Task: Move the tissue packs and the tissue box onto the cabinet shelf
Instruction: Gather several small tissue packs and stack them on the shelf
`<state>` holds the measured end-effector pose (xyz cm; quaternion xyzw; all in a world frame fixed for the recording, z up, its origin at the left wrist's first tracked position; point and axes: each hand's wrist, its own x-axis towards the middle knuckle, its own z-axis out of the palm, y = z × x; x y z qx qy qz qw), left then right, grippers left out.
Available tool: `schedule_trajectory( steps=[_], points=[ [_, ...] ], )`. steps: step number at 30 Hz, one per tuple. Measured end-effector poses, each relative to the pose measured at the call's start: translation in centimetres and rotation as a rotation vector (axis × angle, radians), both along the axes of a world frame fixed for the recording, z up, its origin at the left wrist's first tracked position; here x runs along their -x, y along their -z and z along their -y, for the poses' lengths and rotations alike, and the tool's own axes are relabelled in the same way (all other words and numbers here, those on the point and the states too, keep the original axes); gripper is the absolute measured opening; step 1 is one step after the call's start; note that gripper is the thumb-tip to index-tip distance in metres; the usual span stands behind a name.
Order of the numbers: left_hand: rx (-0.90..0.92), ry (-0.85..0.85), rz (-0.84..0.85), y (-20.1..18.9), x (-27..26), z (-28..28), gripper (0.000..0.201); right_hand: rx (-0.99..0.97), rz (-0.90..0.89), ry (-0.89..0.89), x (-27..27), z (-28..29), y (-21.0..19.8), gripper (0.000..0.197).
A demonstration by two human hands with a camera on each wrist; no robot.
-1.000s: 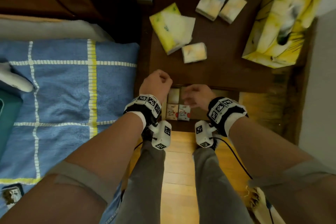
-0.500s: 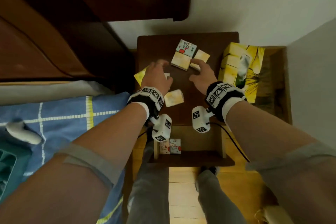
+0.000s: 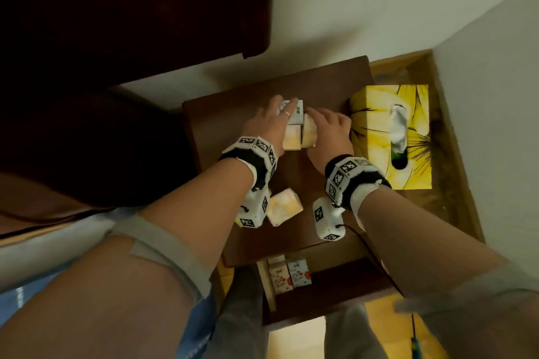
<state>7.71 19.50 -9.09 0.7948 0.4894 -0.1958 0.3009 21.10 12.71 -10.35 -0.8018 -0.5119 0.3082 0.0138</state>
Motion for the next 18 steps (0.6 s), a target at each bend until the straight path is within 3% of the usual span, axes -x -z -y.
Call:
schedule_trajectory(
  steps=[3,6,10,13,15,18],
  points=[
    [0.058,0.014,-0.107,-0.3,-0.4,-0.2,0.124,0.078,-0.019,0.076,-0.2,0.2,-0.3,0.077],
    [0.016,0.039,-0.158,-1.1,-0.6,0.0,0.105,0.097,-0.061,0.173,-0.2,0.6,-0.6,0.078],
    [-0.013,-0.028,-0.164,-1.6,-0.4,0.6,0.104,0.093,-0.130,0.250,0.0,1.4,-1.2,0.082],
    [-0.021,-0.076,-0.165,-2.6,-0.3,1.5,0.089,0.043,-0.167,0.265,0.0,1.9,-1.9,0.081],
    [-0.055,-0.169,-0.138,-3.4,-0.1,2.8,0.072,-0.006,-0.204,0.295,-0.1,2.4,-2.5,0.080],
    [-0.067,-0.438,-0.054,-5.1,0.5,5.2,0.057,-0.084,-0.341,0.347,-0.3,3.7,-3.8,0.079]
  ],
)
